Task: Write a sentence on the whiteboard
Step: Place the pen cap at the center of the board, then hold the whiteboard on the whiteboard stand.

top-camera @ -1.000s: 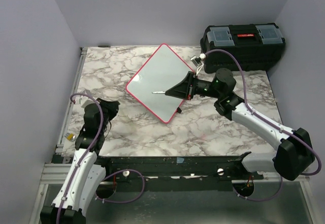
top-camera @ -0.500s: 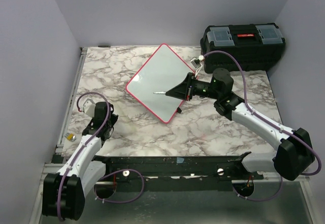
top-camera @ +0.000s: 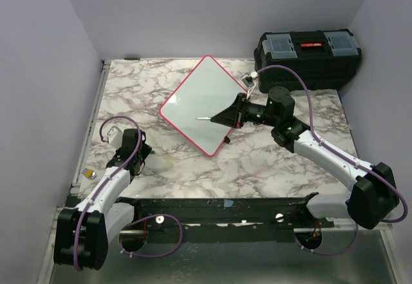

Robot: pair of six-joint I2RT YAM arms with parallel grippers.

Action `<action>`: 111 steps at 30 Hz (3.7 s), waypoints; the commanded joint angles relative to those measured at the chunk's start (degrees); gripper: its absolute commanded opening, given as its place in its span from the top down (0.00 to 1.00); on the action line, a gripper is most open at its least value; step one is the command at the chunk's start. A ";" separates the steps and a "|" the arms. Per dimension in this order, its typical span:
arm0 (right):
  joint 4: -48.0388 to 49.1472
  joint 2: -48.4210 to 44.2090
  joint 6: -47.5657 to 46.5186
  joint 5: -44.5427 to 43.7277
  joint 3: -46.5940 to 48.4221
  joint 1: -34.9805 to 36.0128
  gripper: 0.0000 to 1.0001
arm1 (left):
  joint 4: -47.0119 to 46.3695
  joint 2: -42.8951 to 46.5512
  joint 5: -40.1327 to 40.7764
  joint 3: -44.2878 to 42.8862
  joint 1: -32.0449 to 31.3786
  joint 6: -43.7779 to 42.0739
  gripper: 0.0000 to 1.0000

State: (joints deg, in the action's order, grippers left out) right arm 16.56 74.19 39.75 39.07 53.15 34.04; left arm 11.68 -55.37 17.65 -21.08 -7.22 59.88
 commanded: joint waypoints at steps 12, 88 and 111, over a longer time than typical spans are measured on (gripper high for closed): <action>-6.46 -2.94 -5.80 -4.39 2.32 0.14 0.99 | -1.18 11.62 -4.29 -4.57 0.63 -13.53 0.20; -23.99 16.05 -19.72 -13.05 24.00 0.14 0.99 | 20.52 -71.09 -83.04 -91.66 4.84 -46.57 0.60; -22.57 18.41 -25.59 -12.48 24.84 2.51 0.99 | 26.41 -71.17 -77.27 -95.60 2.24 -44.47 1.00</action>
State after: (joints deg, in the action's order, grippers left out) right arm -6.92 90.80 18.52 26.13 76.71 34.52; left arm 36.36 -127.33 -61.25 -113.86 -3.40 17.21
